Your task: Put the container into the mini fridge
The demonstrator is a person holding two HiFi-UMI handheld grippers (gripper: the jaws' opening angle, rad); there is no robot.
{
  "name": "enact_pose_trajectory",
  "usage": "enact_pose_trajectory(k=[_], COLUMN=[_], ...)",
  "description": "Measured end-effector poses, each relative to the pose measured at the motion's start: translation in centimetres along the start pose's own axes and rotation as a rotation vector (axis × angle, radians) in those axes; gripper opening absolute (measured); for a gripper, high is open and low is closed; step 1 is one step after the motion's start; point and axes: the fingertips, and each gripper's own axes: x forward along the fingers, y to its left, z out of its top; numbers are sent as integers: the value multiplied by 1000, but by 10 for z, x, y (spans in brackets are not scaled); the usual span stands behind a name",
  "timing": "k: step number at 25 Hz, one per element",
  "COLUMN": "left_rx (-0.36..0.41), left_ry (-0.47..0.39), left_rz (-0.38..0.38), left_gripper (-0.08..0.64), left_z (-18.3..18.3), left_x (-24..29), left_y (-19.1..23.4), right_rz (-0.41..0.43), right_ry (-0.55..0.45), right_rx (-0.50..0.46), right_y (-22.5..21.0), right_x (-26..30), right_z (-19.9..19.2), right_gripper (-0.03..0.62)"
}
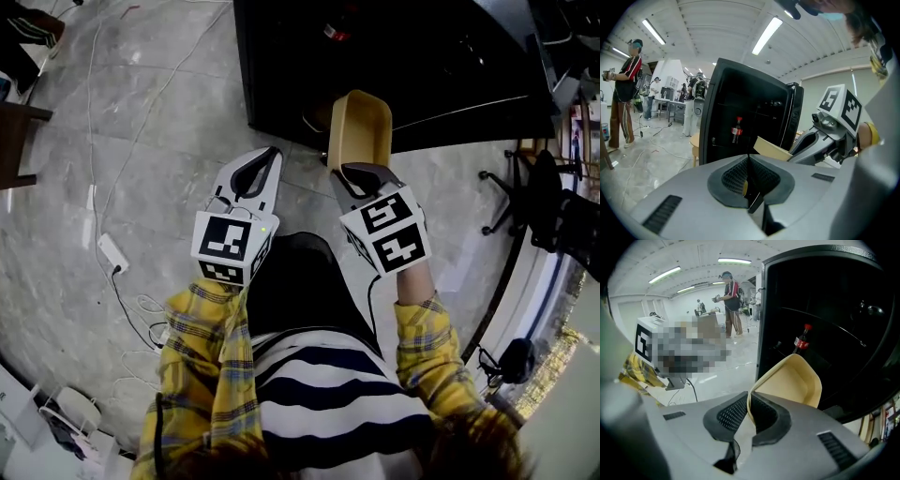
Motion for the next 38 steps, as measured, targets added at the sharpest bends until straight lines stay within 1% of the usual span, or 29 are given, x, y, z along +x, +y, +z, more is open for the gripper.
enact_pose_trajectory(k=[5, 13, 18, 21, 25, 32, 38], left_rx=[13, 28, 10, 3, 15, 6, -4], left_ry=[5, 15, 16, 20, 11, -2, -12], left_rz=[-30, -67, -78, -83, -87, -97, -106], left_gripper=[17, 17, 17, 17, 17, 17, 17], left_z=[6, 8, 5, 1, 4, 6, 5], left_x=[24, 67, 82, 93, 105, 129, 144], left_y=[14, 31, 42, 53, 44, 46, 45], right_rz=[-62, -112, -181, -206, -232, -274, -318], right_ry=[21, 37, 63, 75, 65, 93, 86], right_rx=[11, 21, -8, -23, -25, -53, -56], right_y=[-26, -73, -102, -119, -139, -167, -191], right_x=[15, 46, 61, 77, 77, 96, 106], right_z=[18, 38, 51, 61, 63, 68, 74], right_gripper=[41, 41, 41, 41, 41, 41, 41])
